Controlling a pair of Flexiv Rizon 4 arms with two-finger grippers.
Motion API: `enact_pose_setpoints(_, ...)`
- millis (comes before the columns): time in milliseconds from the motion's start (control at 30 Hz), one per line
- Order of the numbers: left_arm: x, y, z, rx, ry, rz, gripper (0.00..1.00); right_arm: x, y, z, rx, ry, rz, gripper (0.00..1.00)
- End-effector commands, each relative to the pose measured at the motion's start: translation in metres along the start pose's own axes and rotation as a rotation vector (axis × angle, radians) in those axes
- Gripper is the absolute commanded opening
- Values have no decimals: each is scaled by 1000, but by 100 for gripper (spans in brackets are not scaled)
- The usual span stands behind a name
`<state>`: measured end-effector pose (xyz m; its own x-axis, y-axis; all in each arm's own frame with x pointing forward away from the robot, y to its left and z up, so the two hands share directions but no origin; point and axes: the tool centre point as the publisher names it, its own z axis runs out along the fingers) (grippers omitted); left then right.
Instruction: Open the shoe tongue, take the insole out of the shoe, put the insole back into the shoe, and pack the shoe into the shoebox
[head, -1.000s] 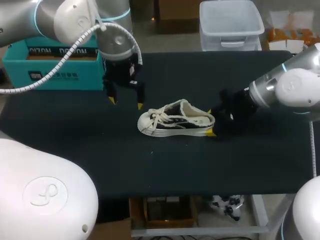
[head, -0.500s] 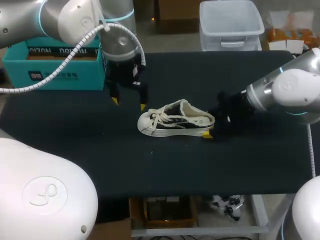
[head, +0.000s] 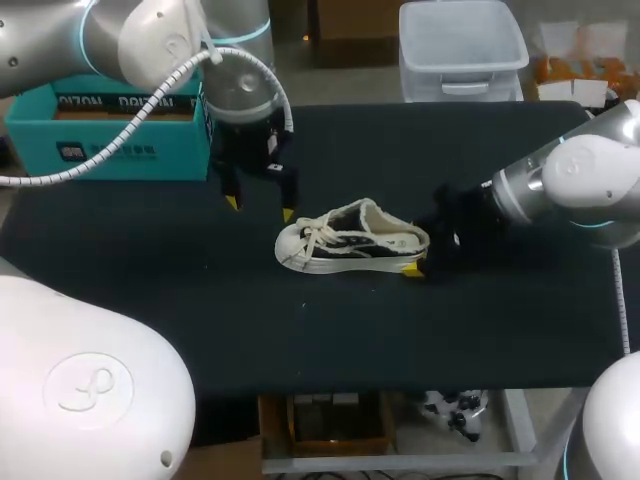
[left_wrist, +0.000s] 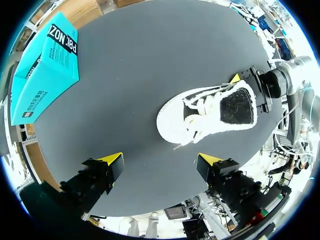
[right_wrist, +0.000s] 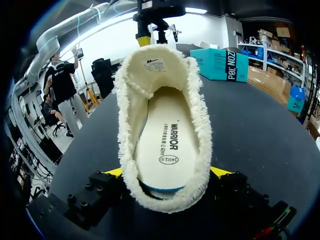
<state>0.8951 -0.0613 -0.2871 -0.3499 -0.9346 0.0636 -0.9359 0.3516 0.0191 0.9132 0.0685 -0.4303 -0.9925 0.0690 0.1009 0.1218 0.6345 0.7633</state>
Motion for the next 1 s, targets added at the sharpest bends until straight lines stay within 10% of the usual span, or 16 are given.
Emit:
enact_pose_setpoints(33,1,-2,3,0,-1,-5,100,0,-2,7,-5,-3,-1,100)
enact_pose_setpoints(100,3,-3,4,2,-2,-10,100,0,-2,8,-9,-4,-4,100)
enact_pose_setpoints(133,3,-3,4,3,-1,-11,100,0,-2,8,-9,-5,-4,34)
enact_pose_setpoints(167,5,-4,4,8,0,-22,100,-1,-2,8,-12,-7,-8,0)
enact_pose_setpoints(933,116,-10,-14,106,-137,-229,100,1,-3,9,-17,-17,5,0)
enact_pose_setpoints(1000,125,-11,-12,115,-149,-237,69,1,-3,9,-17,-17,5,0)
